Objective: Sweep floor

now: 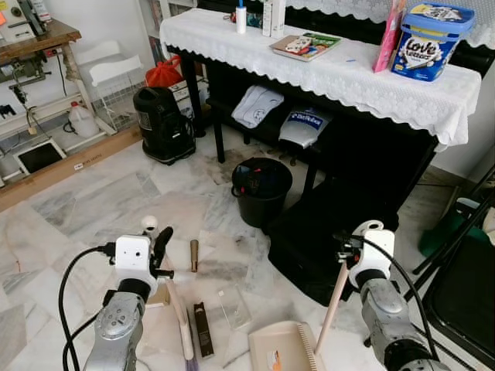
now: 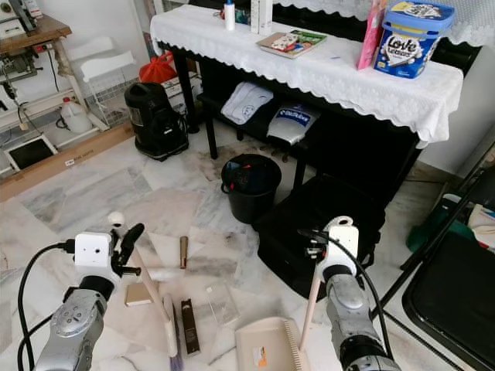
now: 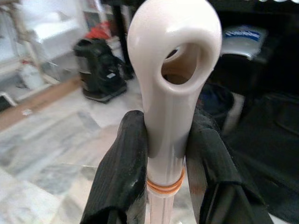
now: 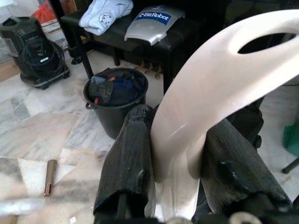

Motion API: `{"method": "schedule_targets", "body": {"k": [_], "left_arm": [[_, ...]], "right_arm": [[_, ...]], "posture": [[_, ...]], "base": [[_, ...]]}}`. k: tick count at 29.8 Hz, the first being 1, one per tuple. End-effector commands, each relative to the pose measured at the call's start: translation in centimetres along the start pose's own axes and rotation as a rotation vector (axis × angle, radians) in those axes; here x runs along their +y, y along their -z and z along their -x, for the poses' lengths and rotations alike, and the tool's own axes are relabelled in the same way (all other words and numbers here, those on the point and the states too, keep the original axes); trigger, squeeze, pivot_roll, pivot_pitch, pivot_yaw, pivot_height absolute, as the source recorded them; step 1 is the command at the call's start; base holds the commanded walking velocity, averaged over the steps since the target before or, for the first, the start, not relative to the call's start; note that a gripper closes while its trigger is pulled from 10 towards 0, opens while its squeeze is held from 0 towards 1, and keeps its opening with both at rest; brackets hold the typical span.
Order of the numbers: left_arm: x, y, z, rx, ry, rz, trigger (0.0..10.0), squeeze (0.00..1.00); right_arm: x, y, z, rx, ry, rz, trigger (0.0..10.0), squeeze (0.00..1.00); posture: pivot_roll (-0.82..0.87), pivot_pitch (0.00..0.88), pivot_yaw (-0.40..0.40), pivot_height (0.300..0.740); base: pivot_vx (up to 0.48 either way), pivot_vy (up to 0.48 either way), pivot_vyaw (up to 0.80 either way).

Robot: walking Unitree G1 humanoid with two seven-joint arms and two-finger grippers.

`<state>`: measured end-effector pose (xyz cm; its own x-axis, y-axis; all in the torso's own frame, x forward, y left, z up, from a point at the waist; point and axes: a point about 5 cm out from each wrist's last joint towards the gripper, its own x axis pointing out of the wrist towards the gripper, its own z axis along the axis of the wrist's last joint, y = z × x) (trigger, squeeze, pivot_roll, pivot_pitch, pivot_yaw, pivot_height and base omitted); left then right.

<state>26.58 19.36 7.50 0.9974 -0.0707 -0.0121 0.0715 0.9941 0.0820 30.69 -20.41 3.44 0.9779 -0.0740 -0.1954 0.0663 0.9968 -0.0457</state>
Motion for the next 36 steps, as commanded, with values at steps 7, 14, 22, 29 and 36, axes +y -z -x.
{"method": "schedule_targets", "body": {"k": [7,14,22,29,36], "left_arm": [[0.0,-0.2,-0.5,0.025,0.067,0.051,10.0,0.0],[-0.4,-0.3,-1.2,0.044,0.13,0.089,10.0,0.0],[-0.7,-0.9,-1.4,0.061,0.21,0.165,10.0,0.0],[-0.7,-1.7,-1.3,0.071,0.282,0.253,10.0,0.0],[-0.7,-2.4,-1.3,0.063,0.322,0.357,10.0,0.0]], "right_arm": [[1.0,-1.3,-0.5,-0.083,0.003,-0.039,10.0,0.0],[1.0,-1.5,-0.6,-0.089,0.009,-0.04,10.0,0.0],[1.1,-1.5,-0.6,-0.089,0.007,-0.04,10.0,0.0],[1.6,-1.8,-0.9,-0.089,-0.004,-0.039,10.0,0.0],[1.6,-2.1,-1.1,-0.095,-0.006,-0.034,10.0,0.0]], "posture": [[-0.02,0.088,0.062,0.74],[-0.02,0.098,0.065,0.74],[-0.01,0.105,0.064,0.74],[0.0,0.101,0.061,0.74],[0.0,0.095,0.058,0.74]], "base": [[0.0,0.0,0.0],[0.0,0.0,0.0],[0.0,0.0,0.0],[0.0,0.0,0.0],[0.0,0.0,0.0]]}}
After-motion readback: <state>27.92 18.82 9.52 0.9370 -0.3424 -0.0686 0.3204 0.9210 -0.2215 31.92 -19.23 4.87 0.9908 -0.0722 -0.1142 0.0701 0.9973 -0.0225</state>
